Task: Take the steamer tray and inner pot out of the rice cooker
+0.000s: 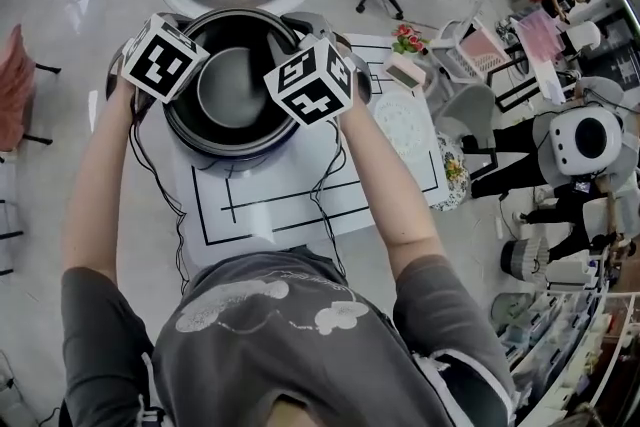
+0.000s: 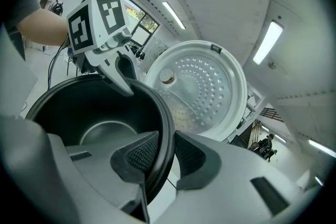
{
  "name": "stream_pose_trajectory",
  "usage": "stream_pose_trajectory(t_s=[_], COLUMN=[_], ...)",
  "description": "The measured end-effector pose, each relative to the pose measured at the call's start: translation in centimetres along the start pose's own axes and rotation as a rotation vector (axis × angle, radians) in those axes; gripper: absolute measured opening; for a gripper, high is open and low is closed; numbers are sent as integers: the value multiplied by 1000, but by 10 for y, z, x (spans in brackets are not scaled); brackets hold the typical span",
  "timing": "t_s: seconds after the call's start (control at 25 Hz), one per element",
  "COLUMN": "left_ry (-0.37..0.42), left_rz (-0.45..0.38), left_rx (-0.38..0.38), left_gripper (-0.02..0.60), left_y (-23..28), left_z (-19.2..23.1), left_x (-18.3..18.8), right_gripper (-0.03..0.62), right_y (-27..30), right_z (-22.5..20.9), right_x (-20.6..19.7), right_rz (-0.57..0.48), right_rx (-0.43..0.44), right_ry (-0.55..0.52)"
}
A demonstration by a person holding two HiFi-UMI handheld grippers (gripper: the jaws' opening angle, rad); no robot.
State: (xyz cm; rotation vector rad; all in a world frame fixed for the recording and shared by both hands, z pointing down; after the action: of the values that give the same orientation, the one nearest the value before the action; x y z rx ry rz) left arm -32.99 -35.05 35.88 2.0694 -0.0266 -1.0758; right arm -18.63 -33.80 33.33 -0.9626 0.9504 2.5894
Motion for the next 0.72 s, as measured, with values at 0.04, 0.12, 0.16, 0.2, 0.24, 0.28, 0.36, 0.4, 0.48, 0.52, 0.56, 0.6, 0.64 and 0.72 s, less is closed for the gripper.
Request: stream_pose_trajectory(t_s=[0.04, 0.12, 0.16, 0.2, 0.24, 0.28, 0.36, 0.4, 0.48, 0.52, 0.56, 0.6, 0.64, 0.72], left_ry=[0, -3, -7, -15, -23, -26, -7, 11, 38, 47, 55, 61, 66, 73], left_rz=[-7, -26, -39, -57, -79, -100, -121, -123, -130, -138, -149, -160, -172, -195], left_rx=[10, 30, 38, 42, 43, 46, 82, 107, 142, 153, 164, 174, 184, 196], left_gripper=[63, 61, 58, 55, 52, 46, 41, 41, 41, 41, 41, 41, 41, 41], left_y=[-6, -17, -24, -30, -37, -44, -58, -65, -78, -85, -91, -96, -100, -108], left_z=[0, 1, 1, 1, 1, 0, -3, -5, -8, -11, -14, -18, -22, -31], left_x=[3, 12, 17, 23, 30, 36, 46, 51, 62, 68, 75, 81, 87, 99], right_gripper=[117, 117, 117, 117, 117, 115, 104, 100, 100, 100, 100, 100, 98, 98], right_y=[-4, -13, -18, -23, -28, -32, -42, -47, -60, -67, -75, -83, -91, -107], right_z=[-2, -7, -11, -14, -17, -21, -29, -33, -39, -42, -45, -48, -51, -58], right_x=[3, 9, 12, 14, 16, 18, 21, 23, 26, 28, 29, 29, 28, 26], right_rz=[-16, -54, -75, -95, -112, -128, -159, -175, -210, -228, -244, -258, -269, -285], right_rx=[-10, -35, -48, -62, -73, -79, -74, -71, -74, -78, -84, -92, -102, -123], right_ry=[-8, -25, -31, -32, -25, -5, 51, 73, 92, 97, 99, 99, 96, 88])
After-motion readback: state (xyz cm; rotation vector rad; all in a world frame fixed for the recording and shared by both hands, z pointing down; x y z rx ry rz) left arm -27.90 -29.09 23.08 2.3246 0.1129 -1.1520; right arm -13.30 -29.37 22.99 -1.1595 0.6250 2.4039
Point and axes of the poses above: the fingertips, and each gripper's own axes: y forward along the fingers, z to its left, x out of its top, the point moved 4 cm from there along -y, backward along the fingers, and after that the axes turned 1 degree about x, right-handed, at the moved point
